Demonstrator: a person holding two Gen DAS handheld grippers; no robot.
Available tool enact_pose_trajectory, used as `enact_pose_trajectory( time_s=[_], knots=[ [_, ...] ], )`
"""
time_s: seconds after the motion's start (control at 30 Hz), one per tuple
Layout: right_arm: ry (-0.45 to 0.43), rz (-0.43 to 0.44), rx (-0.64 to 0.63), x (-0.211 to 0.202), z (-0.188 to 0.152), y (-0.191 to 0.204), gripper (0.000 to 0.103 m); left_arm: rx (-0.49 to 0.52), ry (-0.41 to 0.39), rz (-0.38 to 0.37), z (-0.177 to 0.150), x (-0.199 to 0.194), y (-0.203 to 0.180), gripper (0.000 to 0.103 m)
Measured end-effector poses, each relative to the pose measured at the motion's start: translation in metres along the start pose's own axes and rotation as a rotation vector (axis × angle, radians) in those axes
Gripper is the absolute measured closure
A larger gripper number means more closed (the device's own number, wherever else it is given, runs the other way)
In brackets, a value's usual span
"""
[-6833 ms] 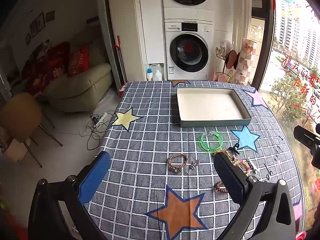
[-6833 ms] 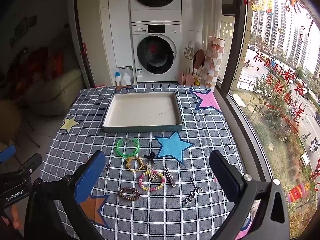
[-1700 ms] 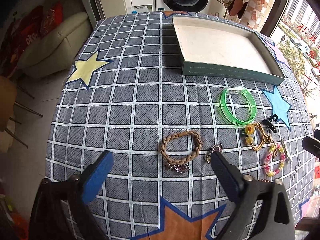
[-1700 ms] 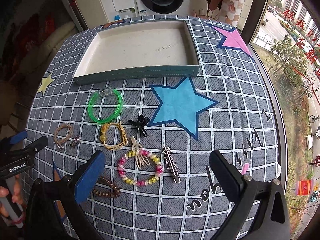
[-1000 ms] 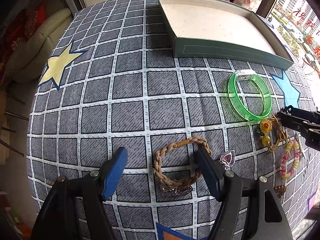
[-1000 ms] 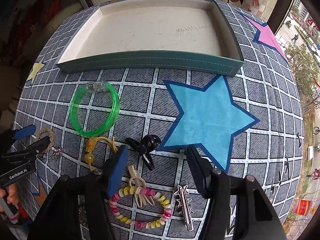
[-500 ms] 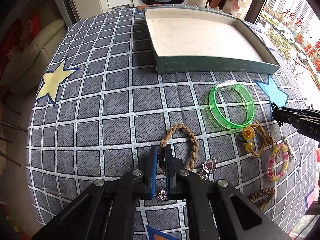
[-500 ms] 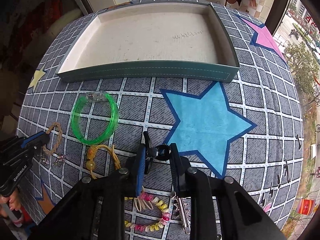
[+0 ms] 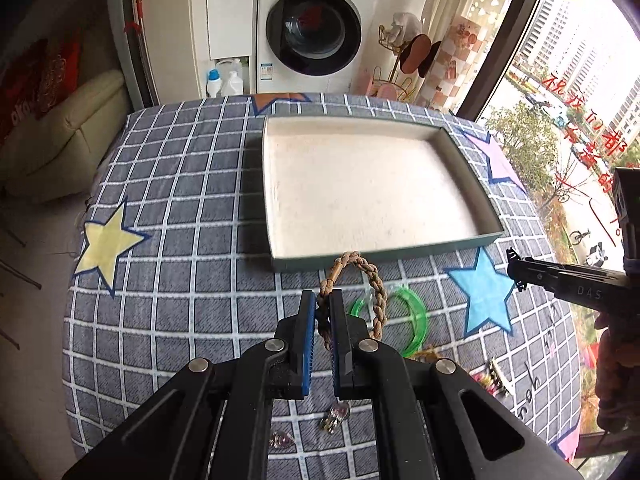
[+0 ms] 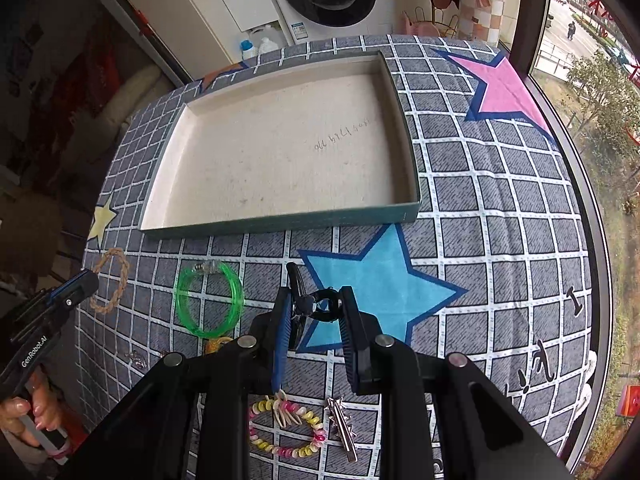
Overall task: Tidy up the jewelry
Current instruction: 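Lift the rope bracelet with the left tool while the right tool lifts the claw clip, then lower both items into the white tray and open both tools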
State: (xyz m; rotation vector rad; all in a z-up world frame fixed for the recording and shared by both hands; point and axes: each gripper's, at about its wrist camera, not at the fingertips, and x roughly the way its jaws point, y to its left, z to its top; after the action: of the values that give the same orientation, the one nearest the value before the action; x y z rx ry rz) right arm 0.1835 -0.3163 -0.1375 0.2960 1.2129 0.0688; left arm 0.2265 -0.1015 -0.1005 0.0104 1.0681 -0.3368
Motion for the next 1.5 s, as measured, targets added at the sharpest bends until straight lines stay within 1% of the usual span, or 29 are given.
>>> enact_pose_trajectory(
  time_s=[0.1, 0.17, 0.27, 0.33, 0.57, 0.73, 0.93, 1.1, 1.13, 1.2, 1.23, 1.27, 1.33, 1.4, 1.5],
  knots=[
    [-0.021, 0.013, 0.005, -0.004, 0.02, -0.005, 0.078, 0.003, -0.03, 0.006, 0.015, 0.004, -0.003, 0.084],
    [-0.026, 0.019, 0.011, -0.001, 0.034, -0.007, 0.078, -0.007, -0.038, 0.002, 0.022, 0.003, 0.004, 0.084],
    [-0.033, 0.019, 0.013, 0.007, 0.05, -0.011, 0.078, -0.033, -0.047, 0.042, 0.032, 0.017, 0.006, 0.084],
    [-0.032, 0.015, 0.011, 0.013, 0.059, -0.013, 0.078, -0.056, -0.04, 0.05, 0.038, 0.028, 0.006, 0.084],
    [0.009, 0.014, 0.0, 0.051, 0.086, -0.015, 0.078, -0.051, -0.001, 0.111, 0.05, 0.076, 0.002, 0.084],
    [0.028, 0.003, -0.013, 0.074, 0.099, -0.017, 0.078, -0.02, 0.029, 0.151, 0.05, 0.103, -0.004, 0.084],
    [0.035, -0.067, -0.083, 0.092, 0.107, -0.014, 0.078, 0.024, 0.051, 0.215, 0.047, 0.122, -0.01, 0.084],
    [0.028, -0.088, -0.115, 0.096, 0.107, -0.013, 0.075, 0.024, 0.114, 0.24, 0.044, 0.137, -0.008, 0.083],
    [0.031, -0.09, -0.124, 0.097, 0.106, -0.013, 0.074, 0.021, 0.104, 0.241, 0.043, 0.136, -0.007, 0.083],
    [0.029, -0.083, -0.141, 0.097, 0.105, -0.012, 0.071, 0.023, 0.116, 0.246, 0.044, 0.137, -0.007, 0.083],
    [0.029, -0.073, -0.15, 0.096, 0.104, -0.011, 0.065, 0.028, 0.118, 0.248, 0.045, 0.136, -0.008, 0.083],
    [0.033, -0.067, -0.159, 0.096, 0.104, -0.009, 0.053, 0.033, 0.118, 0.249, 0.045, 0.135, -0.009, 0.083],
    [0.04, -0.074, -0.159, 0.097, 0.103, -0.007, 0.036, 0.036, 0.1, 0.246, 0.045, 0.131, -0.011, 0.083],
    [0.036, -0.033, -0.125, 0.094, 0.102, -0.011, 0.036, 0.034, 0.085, 0.237, 0.046, 0.127, -0.011, 0.083],
    [0.018, 0.006, -0.073, 0.085, 0.102, -0.018, 0.036, 0.014, 0.092, 0.22, 0.046, 0.123, -0.01, 0.083]
  ],
)
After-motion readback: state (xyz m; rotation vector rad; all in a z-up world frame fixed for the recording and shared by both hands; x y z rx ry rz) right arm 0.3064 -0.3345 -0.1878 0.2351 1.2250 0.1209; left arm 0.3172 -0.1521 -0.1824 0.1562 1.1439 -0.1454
